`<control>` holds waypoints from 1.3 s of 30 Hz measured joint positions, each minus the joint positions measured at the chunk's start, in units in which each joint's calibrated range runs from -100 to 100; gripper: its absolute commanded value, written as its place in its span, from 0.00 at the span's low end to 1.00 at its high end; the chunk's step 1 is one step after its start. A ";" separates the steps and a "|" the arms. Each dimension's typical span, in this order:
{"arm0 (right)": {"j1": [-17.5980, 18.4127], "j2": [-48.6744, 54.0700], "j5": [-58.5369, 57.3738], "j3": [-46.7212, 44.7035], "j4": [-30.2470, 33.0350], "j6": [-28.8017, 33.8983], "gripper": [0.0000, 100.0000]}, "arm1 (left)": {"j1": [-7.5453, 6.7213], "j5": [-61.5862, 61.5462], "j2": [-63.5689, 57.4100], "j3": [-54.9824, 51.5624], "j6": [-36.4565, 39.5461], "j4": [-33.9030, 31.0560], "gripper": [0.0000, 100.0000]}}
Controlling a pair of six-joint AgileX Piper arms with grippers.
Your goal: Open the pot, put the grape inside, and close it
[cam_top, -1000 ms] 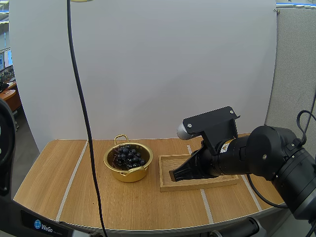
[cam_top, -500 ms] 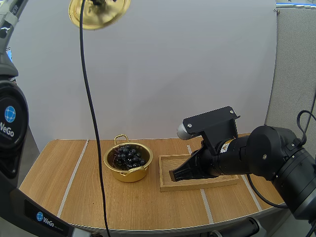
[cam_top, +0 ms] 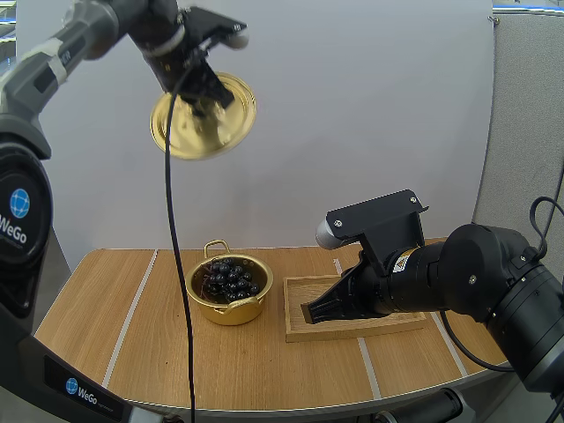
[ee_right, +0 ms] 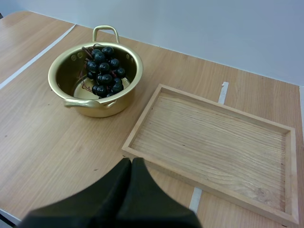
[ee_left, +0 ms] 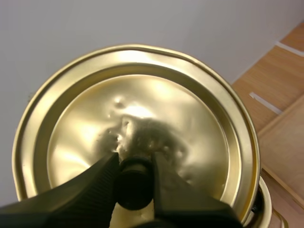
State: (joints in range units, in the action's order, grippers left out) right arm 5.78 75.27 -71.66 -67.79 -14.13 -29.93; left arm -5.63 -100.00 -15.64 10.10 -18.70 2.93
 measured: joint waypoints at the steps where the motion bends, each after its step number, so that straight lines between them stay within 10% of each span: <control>1: 0.00 0.00 0.00 0.00 0.00 0.00 0.00 | 0.00 0.00 0.00 -1.64 -0.51 0.22 0.00; 15: 0.00 0.00 0.00 0.00 0.00 0.00 0.00 | 0.00 0.00 3.11 -19.83 -6.33 3.33 0.00; 39: 0.00 0.00 0.00 0.00 0.00 0.00 0.00 | 0.00 0.00 20.44 -21.97 -9.91 4.98 0.00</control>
State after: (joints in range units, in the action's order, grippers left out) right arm 5.78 75.27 -71.66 -67.79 -14.13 -29.93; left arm -5.63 -100.00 4.80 -11.87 -28.61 7.91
